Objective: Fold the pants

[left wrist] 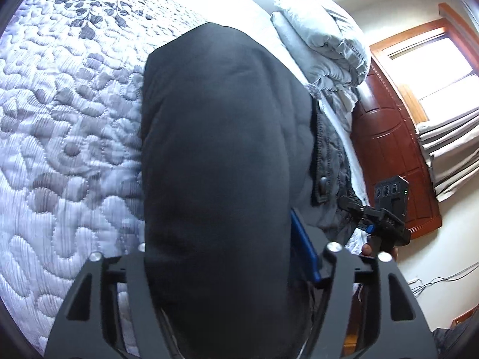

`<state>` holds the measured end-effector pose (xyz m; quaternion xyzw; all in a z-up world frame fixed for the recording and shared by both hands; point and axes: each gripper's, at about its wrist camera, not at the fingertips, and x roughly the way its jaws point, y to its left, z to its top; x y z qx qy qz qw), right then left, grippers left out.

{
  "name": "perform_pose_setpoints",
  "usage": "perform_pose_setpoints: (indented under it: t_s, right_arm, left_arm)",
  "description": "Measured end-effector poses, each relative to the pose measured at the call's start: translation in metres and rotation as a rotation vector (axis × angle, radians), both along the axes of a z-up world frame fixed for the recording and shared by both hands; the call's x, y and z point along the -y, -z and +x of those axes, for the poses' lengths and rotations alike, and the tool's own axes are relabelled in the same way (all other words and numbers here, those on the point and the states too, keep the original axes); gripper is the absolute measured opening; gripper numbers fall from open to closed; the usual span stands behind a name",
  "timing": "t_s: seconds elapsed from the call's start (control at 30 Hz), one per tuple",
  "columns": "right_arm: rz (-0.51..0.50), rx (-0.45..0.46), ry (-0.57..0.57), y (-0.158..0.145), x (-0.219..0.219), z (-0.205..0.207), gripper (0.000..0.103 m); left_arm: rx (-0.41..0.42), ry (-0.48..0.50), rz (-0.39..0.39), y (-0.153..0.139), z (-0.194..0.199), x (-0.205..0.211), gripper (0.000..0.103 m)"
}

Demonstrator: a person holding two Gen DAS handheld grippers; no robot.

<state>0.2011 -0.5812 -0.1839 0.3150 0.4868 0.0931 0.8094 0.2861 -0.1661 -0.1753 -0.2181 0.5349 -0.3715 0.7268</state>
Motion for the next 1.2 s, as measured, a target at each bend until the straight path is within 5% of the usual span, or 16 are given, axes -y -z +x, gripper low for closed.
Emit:
perform_pose_setpoints:
  t_s: [0.1, 0.53, 0.9, 1.2]
  right_arm:
    - [0.010, -0.007, 0.019, 0.004, 0.004, -0.006, 0.084]
    - [0.108, 0.013, 0.067, 0.008, 0.029, -0.024, 0.089]
    - [0.075, 0.012, 0.129, -0.001, 0.052, -0.047, 0.089]
    - [-0.054, 0.038, 0.147, -0.031, 0.034, -0.074, 0.089]
  left_arm:
    - [0.019, 0.001, 0.033, 0.001, -0.003, -0.004, 0.075]
    - [0.026, -0.023, 0.078, 0.000, -0.012, -0.023, 0.085]
    - [0.052, -0.056, 0.136, -0.009, -0.023, -0.032, 0.091]
    - [0.173, -0.123, 0.321, -0.042, -0.050, -0.040, 0.094]
